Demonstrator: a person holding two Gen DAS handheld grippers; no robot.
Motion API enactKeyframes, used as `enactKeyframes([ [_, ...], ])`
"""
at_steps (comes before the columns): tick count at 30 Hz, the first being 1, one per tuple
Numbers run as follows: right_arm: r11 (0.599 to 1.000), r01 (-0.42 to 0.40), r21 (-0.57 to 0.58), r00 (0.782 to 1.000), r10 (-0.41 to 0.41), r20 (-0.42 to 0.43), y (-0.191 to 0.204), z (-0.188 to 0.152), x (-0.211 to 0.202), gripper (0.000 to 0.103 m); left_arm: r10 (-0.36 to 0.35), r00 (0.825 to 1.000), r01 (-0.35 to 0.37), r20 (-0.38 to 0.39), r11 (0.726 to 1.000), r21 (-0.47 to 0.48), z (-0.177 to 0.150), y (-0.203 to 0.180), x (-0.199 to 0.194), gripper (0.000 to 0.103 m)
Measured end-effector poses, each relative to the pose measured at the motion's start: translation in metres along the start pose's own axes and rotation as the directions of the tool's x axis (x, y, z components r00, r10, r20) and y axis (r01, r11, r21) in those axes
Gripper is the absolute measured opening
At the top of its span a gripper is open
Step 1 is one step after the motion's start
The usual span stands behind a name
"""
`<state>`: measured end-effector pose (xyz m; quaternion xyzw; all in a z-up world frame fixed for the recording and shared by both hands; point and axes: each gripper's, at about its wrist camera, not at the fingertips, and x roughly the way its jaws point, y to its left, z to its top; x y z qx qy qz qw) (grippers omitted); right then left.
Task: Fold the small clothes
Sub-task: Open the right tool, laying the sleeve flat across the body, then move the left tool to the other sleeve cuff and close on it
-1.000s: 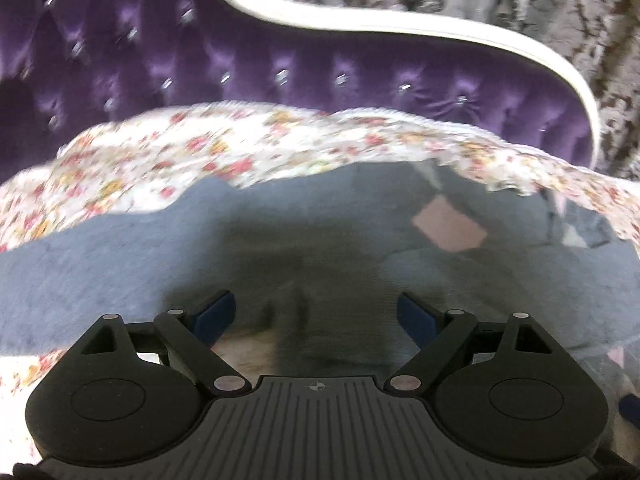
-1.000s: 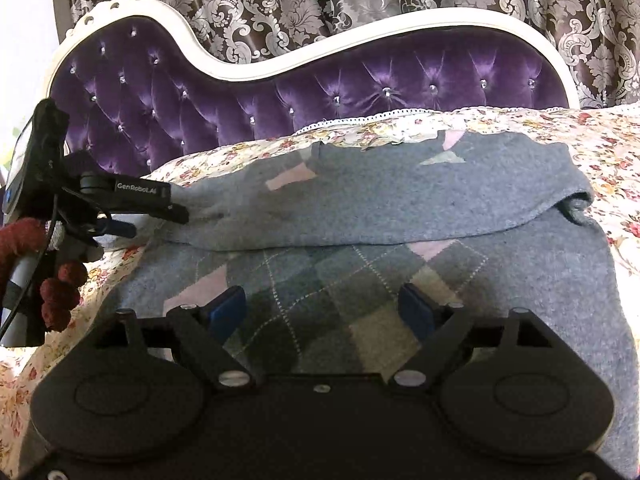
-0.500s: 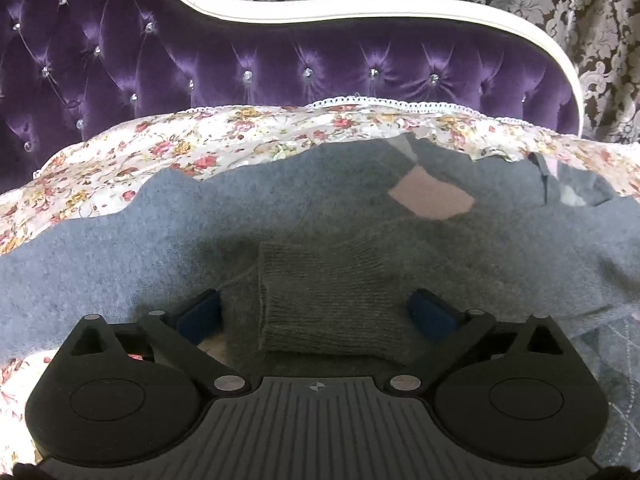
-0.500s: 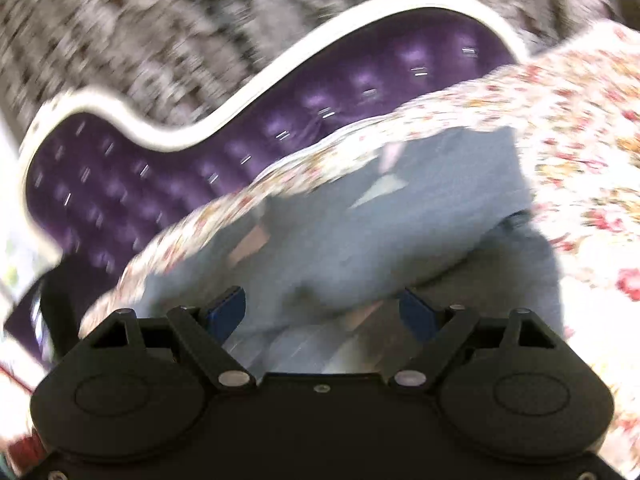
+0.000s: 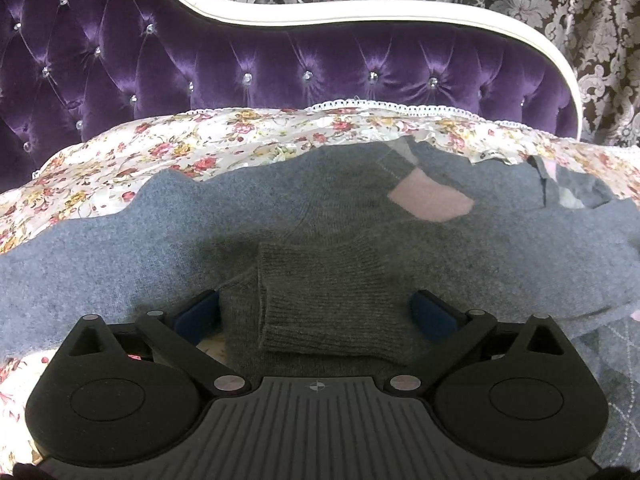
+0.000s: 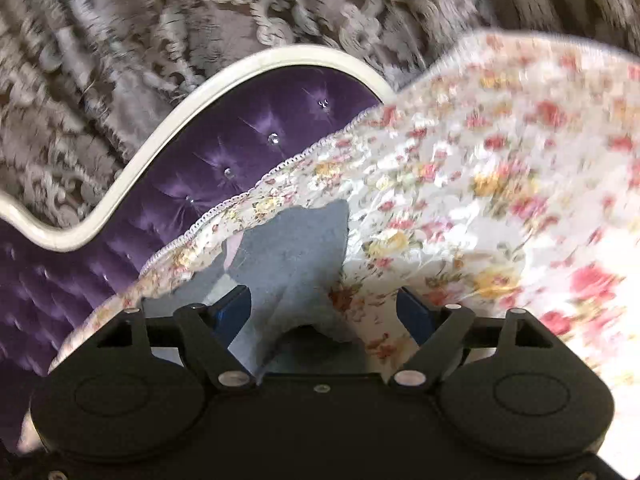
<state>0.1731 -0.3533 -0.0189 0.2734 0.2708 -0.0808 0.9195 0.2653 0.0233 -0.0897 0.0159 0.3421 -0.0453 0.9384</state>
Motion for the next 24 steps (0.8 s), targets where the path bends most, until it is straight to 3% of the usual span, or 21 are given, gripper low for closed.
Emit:
enactKeyframes([
  [4,0.994,0.002,-0.105,1.000,-0.003,-0.009,0.026,-0.013,-0.025,0.088,-0.041,0.999,0.041,0.012,0.999,-0.009,-0.003,0.006,-0.007,0.103],
  [7,0.967,-0.022,-0.255,1.000,0.016,-0.025,0.060,-0.040,-0.046,0.097,-0.116,0.993,0.115,-0.010,0.993,-0.017,-0.009,0.015,-0.018,0.103],
  [10,0.935,-0.069,-0.348,0.996,0.048,-0.069,0.090,-0.070,-0.056,0.099,-0.129,0.992,0.128,-0.016,0.991,-0.026,-0.019,0.027,-0.036,0.102],
  [18,0.850,-0.170,-0.499,0.979,0.090,-0.181,0.140,-0.140,-0.078,0.101,-0.040,0.999,0.035,-0.028,0.988,-0.153,-0.044,0.097,-0.087,0.102],
  [24,0.821,-0.221,-0.527,0.968,0.117,-0.223,0.153,-0.164,-0.089,0.102,0.045,0.999,-0.044,-0.006,0.934,-0.356,-0.051,0.180,-0.119,0.102],
])
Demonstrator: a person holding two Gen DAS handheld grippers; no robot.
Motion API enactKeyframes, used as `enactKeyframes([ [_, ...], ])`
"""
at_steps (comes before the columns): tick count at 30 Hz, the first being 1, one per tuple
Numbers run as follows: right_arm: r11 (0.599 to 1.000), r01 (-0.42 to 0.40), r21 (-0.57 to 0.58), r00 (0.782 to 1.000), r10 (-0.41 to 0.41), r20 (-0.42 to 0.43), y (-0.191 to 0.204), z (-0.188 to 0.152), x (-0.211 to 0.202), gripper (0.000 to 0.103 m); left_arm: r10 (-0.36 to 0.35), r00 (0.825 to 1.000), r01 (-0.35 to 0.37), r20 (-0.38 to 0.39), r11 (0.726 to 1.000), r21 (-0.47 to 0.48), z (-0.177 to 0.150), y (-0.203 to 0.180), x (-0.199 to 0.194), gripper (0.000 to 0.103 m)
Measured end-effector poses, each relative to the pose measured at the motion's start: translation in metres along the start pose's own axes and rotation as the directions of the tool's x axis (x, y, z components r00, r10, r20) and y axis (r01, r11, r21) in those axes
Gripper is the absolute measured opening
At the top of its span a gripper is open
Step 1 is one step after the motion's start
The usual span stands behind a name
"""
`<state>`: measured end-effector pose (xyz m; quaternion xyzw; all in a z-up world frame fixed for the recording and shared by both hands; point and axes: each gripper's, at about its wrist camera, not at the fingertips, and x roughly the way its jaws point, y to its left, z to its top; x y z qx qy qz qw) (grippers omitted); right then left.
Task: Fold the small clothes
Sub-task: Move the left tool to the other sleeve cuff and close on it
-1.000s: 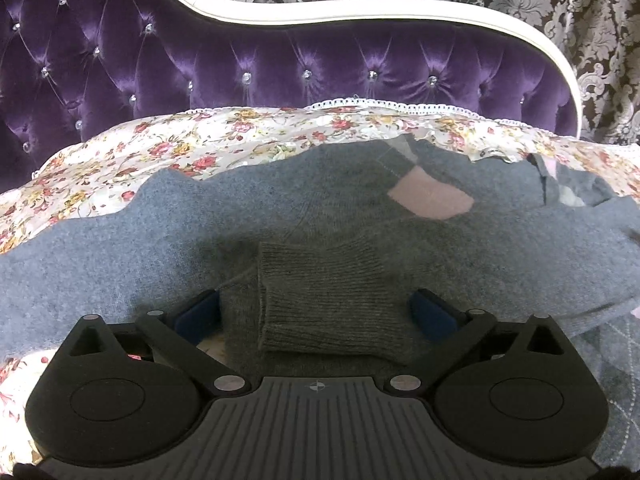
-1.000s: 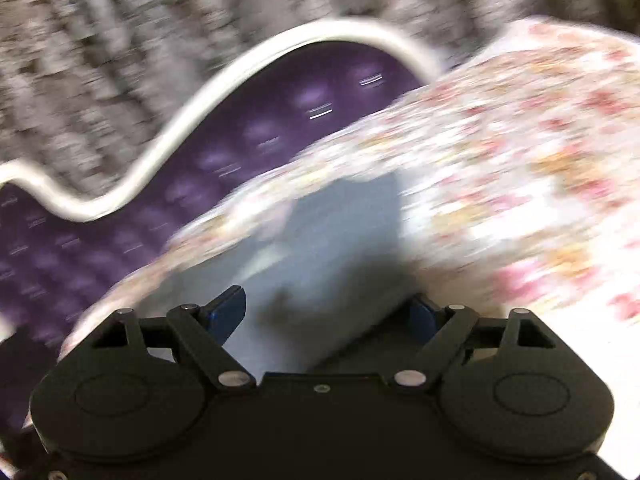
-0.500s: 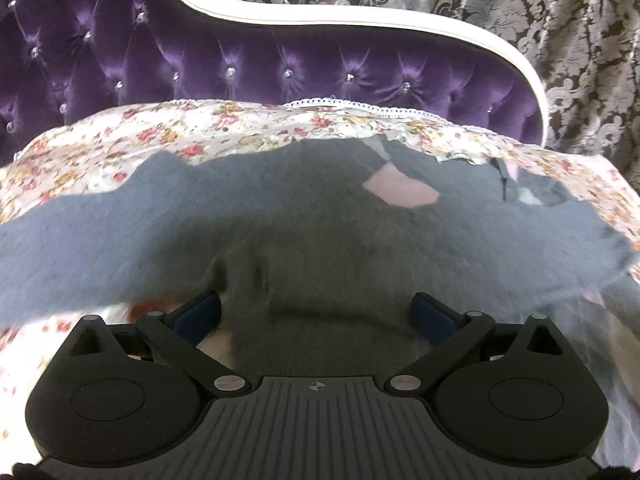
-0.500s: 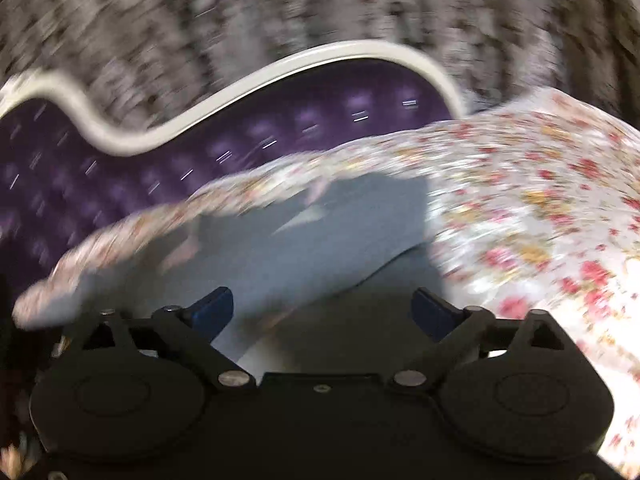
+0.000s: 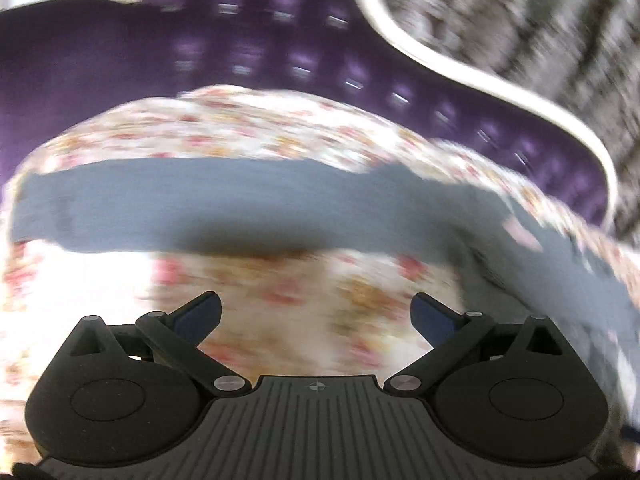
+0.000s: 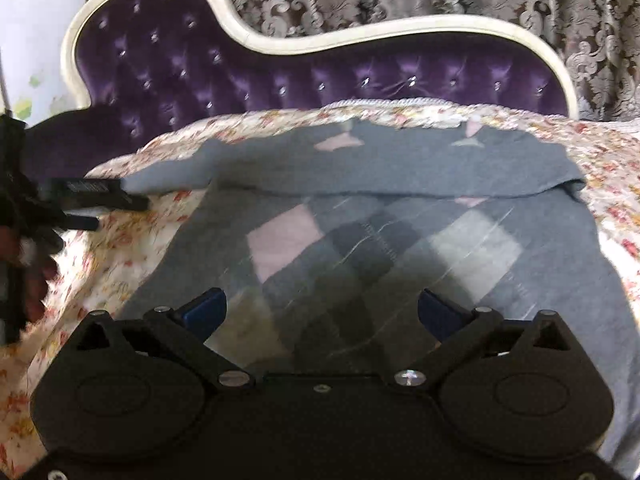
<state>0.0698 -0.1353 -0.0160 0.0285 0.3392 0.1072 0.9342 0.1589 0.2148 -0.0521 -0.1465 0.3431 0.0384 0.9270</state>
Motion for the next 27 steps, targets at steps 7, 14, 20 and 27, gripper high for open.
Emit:
enactKeyframes([
  [7,1.000,0.003,0.000,0.999,-0.003,-0.032,0.006,-0.011,0.006,0.102,0.068,0.996,-0.057,0.062,0.984,-0.170,0.015,0.076,-0.013,0.102],
  [14,0.999,0.013,-0.037,0.999,-0.014,-0.051,0.011,-0.013,0.010,0.103,0.069,0.995,-0.052,0.069,0.973,-0.225,-0.003,0.113,-0.008,0.071],
  [20,0.999,0.020,-0.048,0.998,-0.023,-0.062,0.014,-0.014,0.012,0.103,0.026,0.995,0.005,0.097,0.951,-0.308,-0.012,0.140,0.000,0.063],
  [27,0.997,0.033,-0.072,0.997,-0.038,-0.073,0.017,-0.014,0.015,0.103,0.043,0.991,0.002,0.130,0.945,-0.328,0.000,0.153,0.009,0.058],
])
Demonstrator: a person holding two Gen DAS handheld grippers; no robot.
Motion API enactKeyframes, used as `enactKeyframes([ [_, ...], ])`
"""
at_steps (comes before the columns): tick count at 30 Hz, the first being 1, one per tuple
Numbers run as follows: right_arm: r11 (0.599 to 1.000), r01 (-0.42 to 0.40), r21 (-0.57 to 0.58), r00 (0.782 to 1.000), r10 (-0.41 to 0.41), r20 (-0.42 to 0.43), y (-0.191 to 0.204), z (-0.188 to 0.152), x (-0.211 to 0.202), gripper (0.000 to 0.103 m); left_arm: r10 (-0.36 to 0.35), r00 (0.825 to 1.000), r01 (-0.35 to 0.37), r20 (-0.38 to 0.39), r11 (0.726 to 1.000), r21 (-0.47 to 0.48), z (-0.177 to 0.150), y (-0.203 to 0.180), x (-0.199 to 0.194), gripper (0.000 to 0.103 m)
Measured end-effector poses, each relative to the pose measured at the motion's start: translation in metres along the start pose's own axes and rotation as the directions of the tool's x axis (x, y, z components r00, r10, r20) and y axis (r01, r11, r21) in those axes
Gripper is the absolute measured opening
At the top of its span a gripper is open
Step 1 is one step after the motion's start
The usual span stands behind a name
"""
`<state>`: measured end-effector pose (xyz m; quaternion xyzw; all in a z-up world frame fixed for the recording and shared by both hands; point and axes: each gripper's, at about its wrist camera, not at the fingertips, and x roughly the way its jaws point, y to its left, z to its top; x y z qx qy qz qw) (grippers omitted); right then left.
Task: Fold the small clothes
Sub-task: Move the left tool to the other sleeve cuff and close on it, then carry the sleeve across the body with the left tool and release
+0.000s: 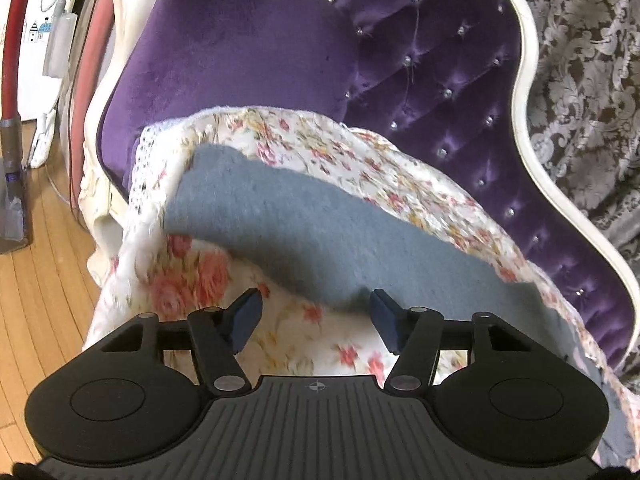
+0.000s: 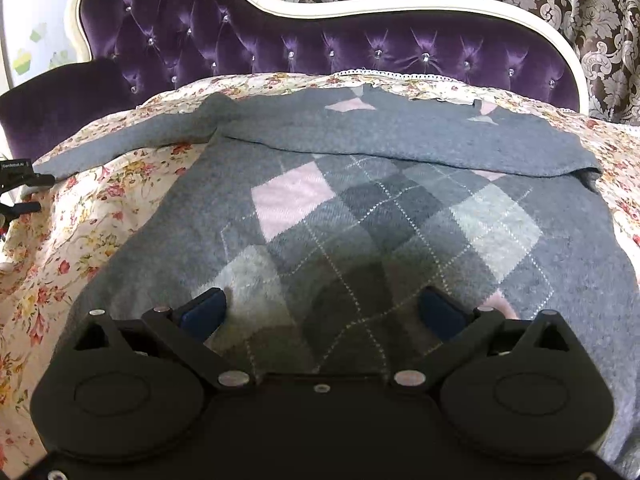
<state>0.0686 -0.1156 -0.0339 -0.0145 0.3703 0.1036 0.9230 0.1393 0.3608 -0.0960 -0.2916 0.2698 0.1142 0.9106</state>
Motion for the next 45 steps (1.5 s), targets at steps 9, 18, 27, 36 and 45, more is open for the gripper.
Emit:
enactKeyframes([
  [9,1.000,0.010,-0.015,1.000,-0.010,-0.008,0.002,0.001,0.001,0.103,0.058,0.998,-0.057,0.035,0.998,-0.021,0.015,0.001,0.014,0.057],
  [18,1.000,0.007,-0.011,1.000,-0.007,-0.006,0.003,0.000,0.001,0.103,0.106,0.987,-0.099,0.120,0.993,-0.058,0.040,-0.009,-0.012,0.004],
  [27,1.000,-0.026,0.016,1.000,0.026,0.011,-0.004,-0.001,-0.001,0.103,-0.059,0.984,0.034,0.169,0.988,0.151,0.093,-0.108,-0.059,0.004],
  [36,0.995,-0.079,0.065,0.996,0.077,0.039,-0.013,-0.002,-0.004,0.103,-0.306,0.942,0.225,0.136,0.879,0.420,0.094,-0.276,-0.076,0.004],
  [45,0.982,-0.142,0.128,0.988,0.133,0.074,-0.025,-0.005,-0.007,0.103,-0.488,0.870,0.448,-0.063,0.732,0.513,0.007,-0.419,-0.047,0.004],
])
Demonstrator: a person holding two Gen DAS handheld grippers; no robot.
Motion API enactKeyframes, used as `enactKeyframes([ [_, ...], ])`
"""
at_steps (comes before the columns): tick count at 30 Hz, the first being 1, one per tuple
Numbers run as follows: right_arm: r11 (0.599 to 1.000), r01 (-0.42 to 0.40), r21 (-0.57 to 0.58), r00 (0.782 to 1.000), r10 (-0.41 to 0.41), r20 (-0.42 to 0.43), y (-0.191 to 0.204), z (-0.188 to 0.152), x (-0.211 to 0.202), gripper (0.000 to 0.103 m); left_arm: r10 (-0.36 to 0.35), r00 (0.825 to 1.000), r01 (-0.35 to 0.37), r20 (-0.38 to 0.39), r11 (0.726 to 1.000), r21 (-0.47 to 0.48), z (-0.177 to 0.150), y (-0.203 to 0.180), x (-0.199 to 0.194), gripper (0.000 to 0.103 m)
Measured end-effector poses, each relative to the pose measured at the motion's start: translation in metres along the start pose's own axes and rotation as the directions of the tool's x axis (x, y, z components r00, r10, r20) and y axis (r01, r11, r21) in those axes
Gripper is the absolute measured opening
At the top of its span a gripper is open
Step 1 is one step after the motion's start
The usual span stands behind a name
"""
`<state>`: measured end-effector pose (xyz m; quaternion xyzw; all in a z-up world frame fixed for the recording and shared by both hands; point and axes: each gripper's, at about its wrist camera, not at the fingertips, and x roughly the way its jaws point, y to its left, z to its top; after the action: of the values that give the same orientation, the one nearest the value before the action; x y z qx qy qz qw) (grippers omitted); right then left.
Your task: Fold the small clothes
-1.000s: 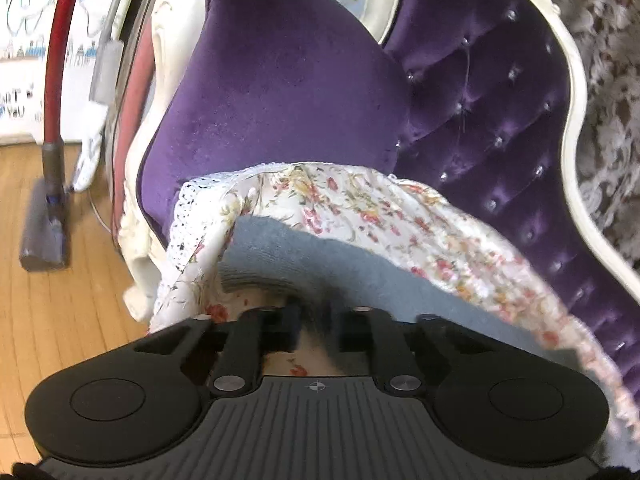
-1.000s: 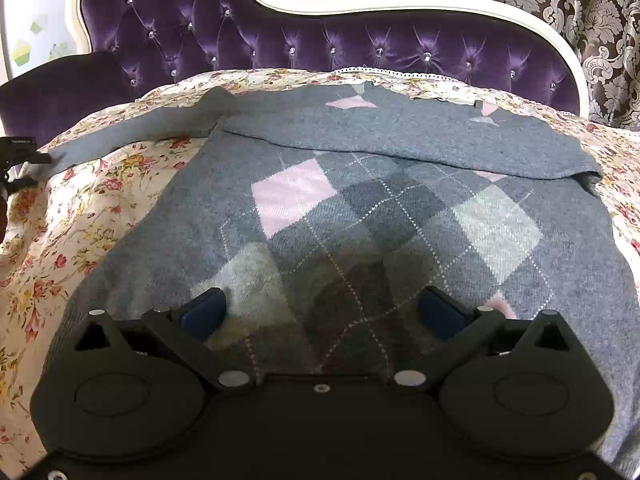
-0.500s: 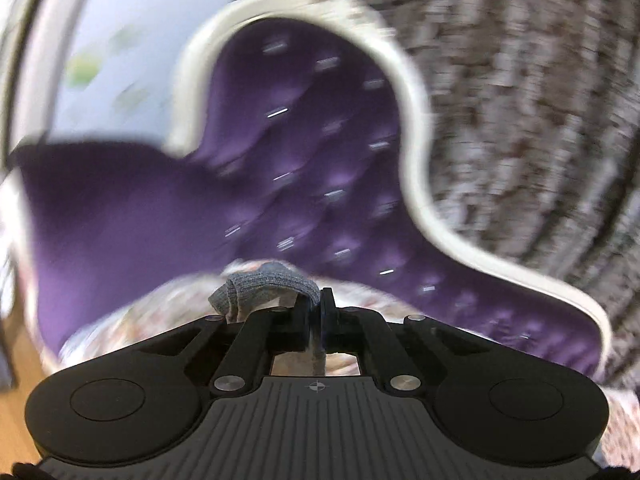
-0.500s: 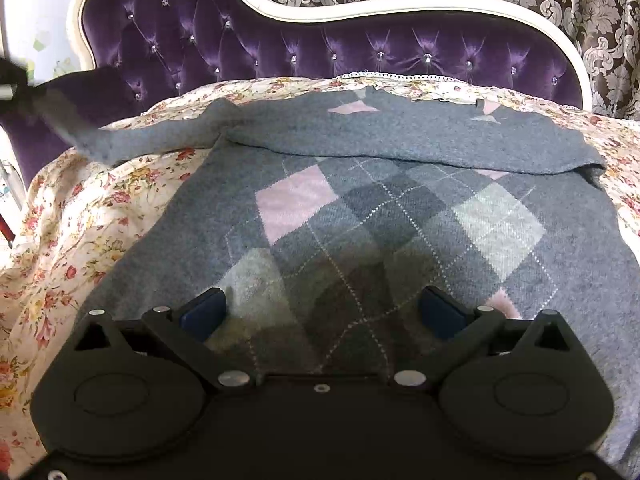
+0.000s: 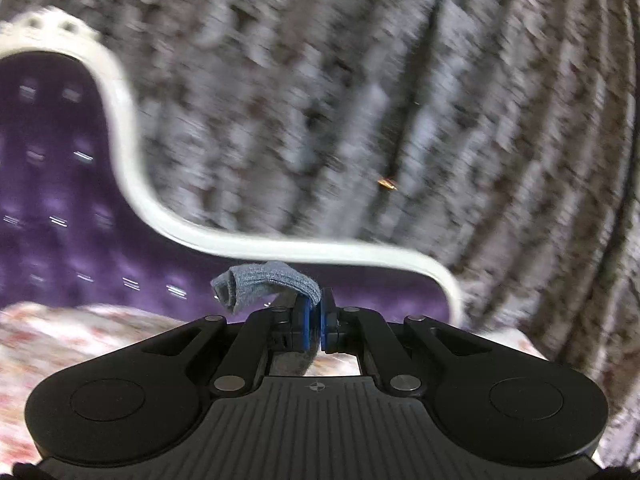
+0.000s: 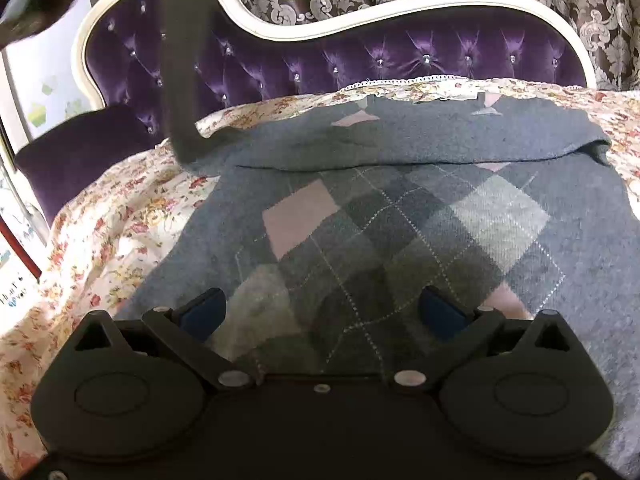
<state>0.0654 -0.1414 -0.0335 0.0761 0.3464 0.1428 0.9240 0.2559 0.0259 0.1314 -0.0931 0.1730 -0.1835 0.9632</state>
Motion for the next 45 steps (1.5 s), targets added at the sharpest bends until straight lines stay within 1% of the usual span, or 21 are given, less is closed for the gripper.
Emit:
enactKeyframes([
  [2,1.000,-0.012,0.013,1.000,0.012,0.005,-0.002,0.000,-0.001,0.103,-0.056,0.998,0.057,-0.041,0.998,0.007,-0.018,-0.025,0.025,0.004],
  [4,0.999,-0.023,0.025,1.000,0.022,0.010,-0.005,0.000,-0.002,0.103,-0.091,0.991,0.093,-0.093,0.995,0.021,-0.036,-0.048,0.048,0.004],
  [10,0.998,-0.041,0.048,0.999,0.040,0.018,-0.008,0.000,-0.003,0.103,-0.110,0.963,0.131,-0.248,0.989,0.072,-0.102,-0.093,0.102,0.006],
  [11,0.998,-0.043,0.050,0.999,0.042,0.019,-0.008,0.000,-0.003,0.103,-0.123,0.956,0.148,-0.266,0.986,0.077,-0.110,-0.095,0.106,0.015],
  [12,0.998,-0.044,0.052,0.999,0.043,0.019,-0.008,0.000,-0.003,0.103,-0.139,0.948,0.169,-0.286,0.982,0.084,-0.116,-0.098,0.107,0.037],
  [13,0.998,-0.044,0.053,0.999,0.043,0.020,-0.008,0.000,-0.003,0.103,-0.154,0.943,0.188,-0.294,0.978,0.090,-0.120,-0.100,0.107,0.044],
  [14,0.998,-0.044,0.053,0.999,0.043,0.020,-0.009,0.000,-0.003,0.103,-0.169,0.942,0.206,-0.289,0.973,0.101,-0.124,-0.102,0.102,0.047],
  [16,0.998,-0.044,0.052,0.999,0.043,0.020,-0.009,-0.001,-0.003,0.103,-0.184,0.946,0.225,-0.266,0.965,0.135,-0.126,-0.101,0.089,0.049],
  [18,0.998,-0.041,0.049,0.999,0.040,0.019,-0.008,-0.001,-0.003,0.103,-0.183,0.955,0.227,-0.233,0.958,0.175,-0.128,-0.095,0.074,0.058],
  [21,0.998,-0.036,0.043,0.999,0.035,0.015,-0.007,-0.001,-0.003,0.103,-0.151,0.971,0.186,-0.186,0.963,0.193,-0.129,-0.083,0.059,0.060],
  [23,0.999,-0.031,0.038,0.999,0.031,0.013,-0.006,0.000,-0.003,0.103,-0.084,0.982,0.116,-0.167,0.974,0.192,-0.133,-0.065,0.050,0.060],
  [25,0.999,-0.027,0.034,1.000,0.027,0.011,-0.006,0.000,-0.003,0.103,-0.008,0.987,0.036,-0.163,0.985,0.168,-0.142,-0.038,0.043,0.060],
  [28,0.999,-0.023,0.030,1.000,0.023,0.008,-0.005,-0.001,-0.003,0.103,0.116,0.974,-0.093,-0.194,0.988,0.126,-0.159,0.000,0.037,0.060],
  [30,0.999,-0.020,0.026,1.000,0.020,0.005,-0.005,0.000,-0.003,0.103,0.189,0.956,-0.168,-0.223,0.980,0.107,-0.173,0.024,0.033,0.060],
  [32,1.000,-0.017,0.023,1.000,0.017,0.001,-0.004,0.000,-0.002,0.103,0.235,0.939,-0.221,-0.251,0.972,0.084,-0.185,0.044,0.029,0.060],
  [35,1.000,-0.008,0.013,1.000,0.008,-0.007,-0.002,0.001,-0.001,0.103,0.275,0.920,-0.269,-0.280,0.961,0.059,-0.199,0.063,0.026,0.060],
  [37,1.000,-0.001,0.005,1.000,0.001,-0.013,0.000,0.002,0.000,0.103,0.284,0.914,-0.281,-0.289,0.958,0.053,-0.205,0.069,0.025,0.059],
  [38,1.000,0.002,0.001,1.000,-0.002,-0.016,0.001,0.002,0.000,0.103,0.281,0.920,-0.276,-0.272,0.959,0.055,-0.207,0.070,0.022,0.059],
  [41,1.000,-0.003,0.000,1.000,0.003,-0.026,0.001,0.005,0.000,0.103,0.284,0.924,-0.275,-0.256,0.959,0.070,-0.210,0.067,0.018,0.062],
  [44,0.998,-0.042,0.037,0.999,0.043,-0.025,-0.006,0.015,-0.008,0.103,0.277,0.928,-0.267,-0.251,0.961,0.074,-0.215,0.068,0.016,0.065],
  [45,0.997,-0.055,0.052,0.998,0.055,-0.007,-0.010,0.020,-0.014,0.102,0.276,0.928,-0.266,-0.252,0.961,0.073,-0.216,0.069,0.015,0.065],
])
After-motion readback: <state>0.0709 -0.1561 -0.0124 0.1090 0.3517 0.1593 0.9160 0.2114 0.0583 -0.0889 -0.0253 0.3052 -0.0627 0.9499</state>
